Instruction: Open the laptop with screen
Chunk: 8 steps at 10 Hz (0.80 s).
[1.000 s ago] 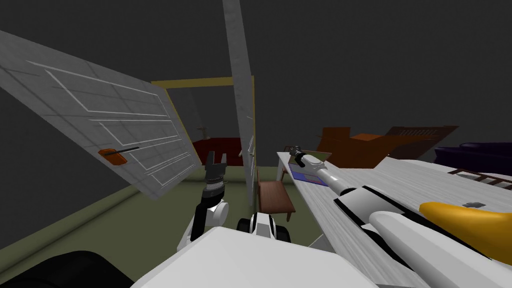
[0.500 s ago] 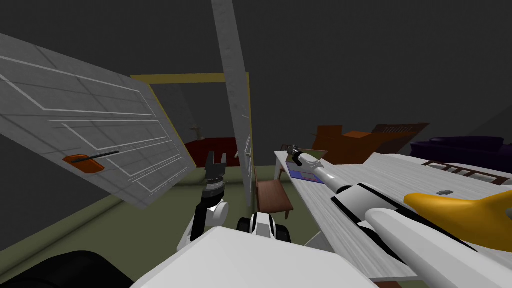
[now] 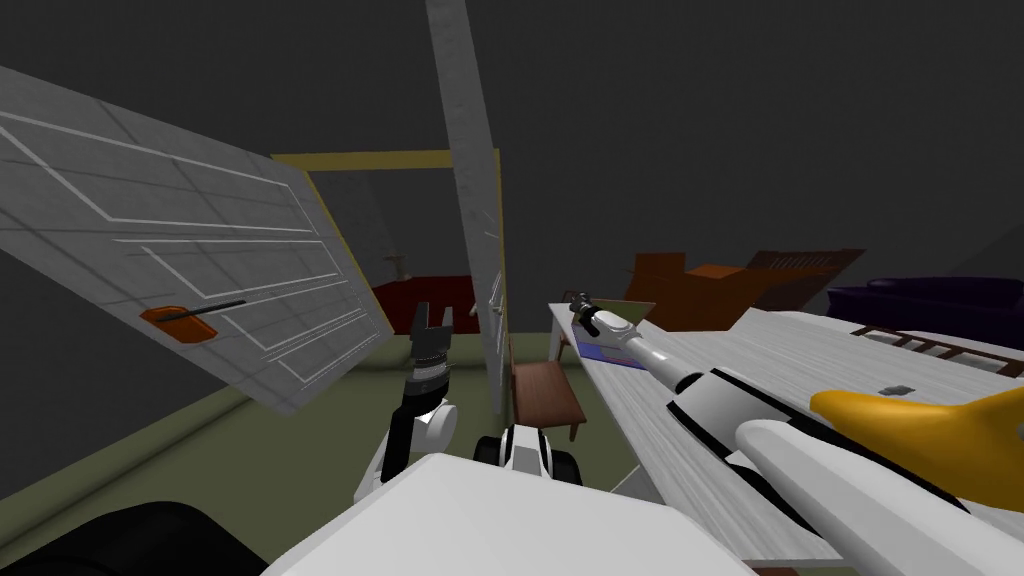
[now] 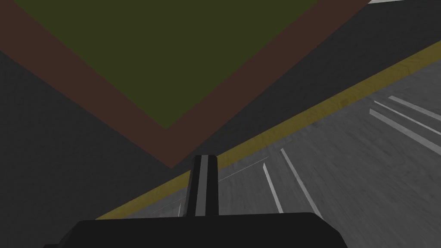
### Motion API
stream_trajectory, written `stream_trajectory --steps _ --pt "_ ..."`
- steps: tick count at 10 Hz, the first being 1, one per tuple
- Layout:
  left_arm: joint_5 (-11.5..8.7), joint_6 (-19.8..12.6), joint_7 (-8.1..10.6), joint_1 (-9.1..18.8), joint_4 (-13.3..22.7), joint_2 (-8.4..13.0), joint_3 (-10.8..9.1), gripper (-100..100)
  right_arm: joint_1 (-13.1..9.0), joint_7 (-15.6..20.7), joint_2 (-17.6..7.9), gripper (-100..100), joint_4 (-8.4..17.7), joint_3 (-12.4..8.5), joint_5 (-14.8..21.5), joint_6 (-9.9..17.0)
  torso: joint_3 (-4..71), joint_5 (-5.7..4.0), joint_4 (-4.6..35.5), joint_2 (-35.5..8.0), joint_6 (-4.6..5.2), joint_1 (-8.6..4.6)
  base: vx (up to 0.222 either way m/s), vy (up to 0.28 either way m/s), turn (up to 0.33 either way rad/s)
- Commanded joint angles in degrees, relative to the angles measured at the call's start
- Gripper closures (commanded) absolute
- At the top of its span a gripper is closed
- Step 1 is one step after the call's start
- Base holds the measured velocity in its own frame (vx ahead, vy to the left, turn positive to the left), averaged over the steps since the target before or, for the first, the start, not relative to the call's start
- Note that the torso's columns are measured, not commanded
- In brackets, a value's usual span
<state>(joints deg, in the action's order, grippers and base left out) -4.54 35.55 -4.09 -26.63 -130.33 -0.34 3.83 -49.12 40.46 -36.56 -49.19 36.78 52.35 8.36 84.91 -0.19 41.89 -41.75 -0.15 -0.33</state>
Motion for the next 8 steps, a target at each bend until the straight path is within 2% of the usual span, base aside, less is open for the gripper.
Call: stream_trajectory --steps 1,3,4,5,6,7,8 --pt "0.0 0.0 0.0 0.0 0.0 0.0 0.0 0 2.63 1.33 4.26 100 0.0 -3.07 3.47 0.6 -0.14 0.08 0.2 -0.24 0.09 0.15 0.003 -0.039 0.057" --pt "0.0 0.0 0.0 0.0 0.0 -0.01 0.01 0 2.63 1.33 4.26 100 0.0 -5.62 5.72 0.6 -0.47 0.29 0.47 -0.73 0.16 0.59 -0.002 0.001 -0.026" --pt "0.0 0.0 0.0 0.01 0.0 -0.02 0.01 0 2.63 1.33 4.26 100 0.0 -5.62 7.64 0.6 -0.46 0.26 0.46 -0.71 0.15 0.51 0.0 0.0 0.0" --pt "0.0 0.0 0.0 0.01 0.0 -0.02 0.01 0 5.46 2.6 7.15 100 -2.8 -5.0 9.43 3.42 -0.4 0.21 0.42 -0.62 0.14 0.38 0.019 -0.092 0.216" --pt "0.0 0.0 0.0 0.01 0.0 0.0 0.01 0 6.32 2.6 7.25 100 -4.11 -5.0 10.08 4.87 -0.31 0.12 0.36 -0.48 0.08 0.08 0.016 -0.125 0.169" --pt "0.0 0.0 0.0 0.0 0.0 0.0 0.0 0 6.32 2.6 7.25 100 -4.19 -5.0 11.68 5.1 -0.29 0.09 0.36 -0.46 0.19 0.03 0.0 -0.048 0.003" --pt "0.0 0.0 0.0 0.0 0.0 -0.01 0.0 0 8.78 3.88 10.25 100 -6.0 -4.39 14.84 6.88 -0.32 0.19 0.39 -0.52 0.2 0.35 0.019 -0.077 0.189"
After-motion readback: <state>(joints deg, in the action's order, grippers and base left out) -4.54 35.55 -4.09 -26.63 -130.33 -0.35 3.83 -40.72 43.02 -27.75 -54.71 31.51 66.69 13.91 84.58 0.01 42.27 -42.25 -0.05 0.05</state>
